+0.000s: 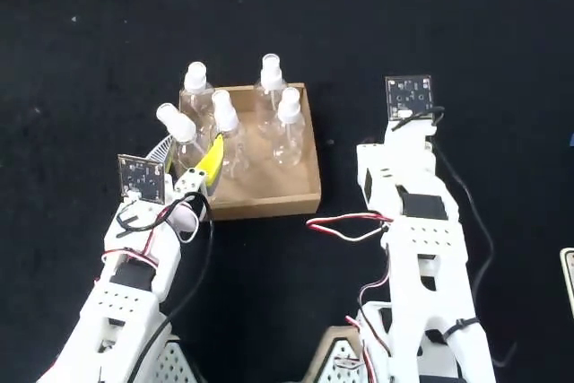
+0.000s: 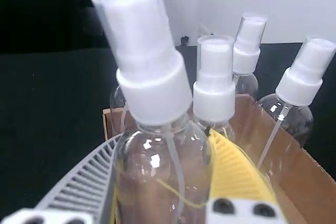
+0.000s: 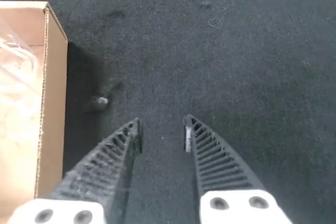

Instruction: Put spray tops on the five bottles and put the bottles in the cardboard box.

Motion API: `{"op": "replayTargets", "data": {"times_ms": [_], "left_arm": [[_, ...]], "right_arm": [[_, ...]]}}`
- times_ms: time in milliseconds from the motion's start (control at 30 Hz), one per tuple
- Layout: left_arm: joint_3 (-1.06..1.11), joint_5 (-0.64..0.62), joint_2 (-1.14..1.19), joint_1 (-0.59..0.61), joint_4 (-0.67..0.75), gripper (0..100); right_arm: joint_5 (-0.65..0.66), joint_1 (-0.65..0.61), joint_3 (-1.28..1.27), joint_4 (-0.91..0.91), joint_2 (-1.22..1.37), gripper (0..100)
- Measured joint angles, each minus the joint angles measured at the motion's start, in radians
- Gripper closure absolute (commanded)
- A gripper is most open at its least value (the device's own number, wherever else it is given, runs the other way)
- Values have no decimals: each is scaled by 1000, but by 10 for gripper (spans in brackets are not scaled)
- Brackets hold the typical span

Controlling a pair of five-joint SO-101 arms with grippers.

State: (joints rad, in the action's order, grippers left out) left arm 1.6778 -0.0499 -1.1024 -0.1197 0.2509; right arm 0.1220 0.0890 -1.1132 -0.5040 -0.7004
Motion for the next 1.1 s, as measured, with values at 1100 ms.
{"op": "replayTargets", "data": {"times_ms": [1100], "left_arm": [[0,-3,0,-25,-124,927]], "right_arm": [[0,0,0,0,0,888]]}}
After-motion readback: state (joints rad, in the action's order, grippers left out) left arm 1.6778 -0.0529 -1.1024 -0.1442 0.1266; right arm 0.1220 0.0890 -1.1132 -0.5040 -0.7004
